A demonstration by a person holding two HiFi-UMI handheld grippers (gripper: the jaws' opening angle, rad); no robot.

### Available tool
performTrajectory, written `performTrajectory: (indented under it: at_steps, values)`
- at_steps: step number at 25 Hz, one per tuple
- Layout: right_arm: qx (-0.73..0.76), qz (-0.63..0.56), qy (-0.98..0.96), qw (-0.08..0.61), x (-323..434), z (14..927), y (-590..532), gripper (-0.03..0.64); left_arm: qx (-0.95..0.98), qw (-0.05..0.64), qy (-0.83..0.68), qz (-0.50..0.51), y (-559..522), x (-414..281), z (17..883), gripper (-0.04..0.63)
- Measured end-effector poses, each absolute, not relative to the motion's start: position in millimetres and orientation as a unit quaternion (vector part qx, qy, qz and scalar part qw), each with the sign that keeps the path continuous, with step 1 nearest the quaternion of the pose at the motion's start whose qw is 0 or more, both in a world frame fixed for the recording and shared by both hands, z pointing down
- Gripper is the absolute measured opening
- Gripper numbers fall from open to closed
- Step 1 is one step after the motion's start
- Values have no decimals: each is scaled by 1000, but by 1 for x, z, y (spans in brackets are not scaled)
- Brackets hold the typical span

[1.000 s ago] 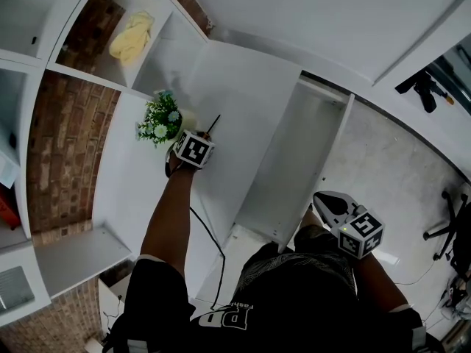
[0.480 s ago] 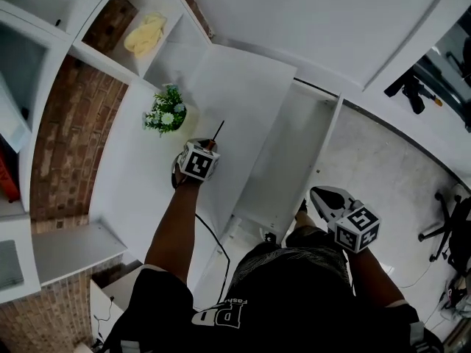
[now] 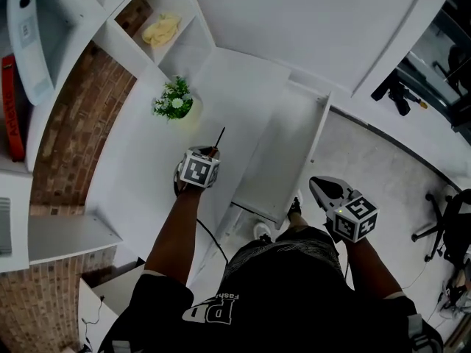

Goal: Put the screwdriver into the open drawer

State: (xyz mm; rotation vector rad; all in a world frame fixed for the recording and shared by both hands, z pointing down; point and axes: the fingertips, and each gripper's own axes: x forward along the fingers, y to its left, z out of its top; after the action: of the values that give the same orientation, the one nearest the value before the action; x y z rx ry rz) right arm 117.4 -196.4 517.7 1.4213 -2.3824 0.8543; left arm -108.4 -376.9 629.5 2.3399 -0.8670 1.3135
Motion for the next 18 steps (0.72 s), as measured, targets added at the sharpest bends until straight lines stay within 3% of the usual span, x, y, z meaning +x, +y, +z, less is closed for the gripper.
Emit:
performTrajectory:
  at_steps: [18]
  values:
    - [546,258,-791,103,112,493,-130,3,862,181,-254,399,-282,-59,605,80]
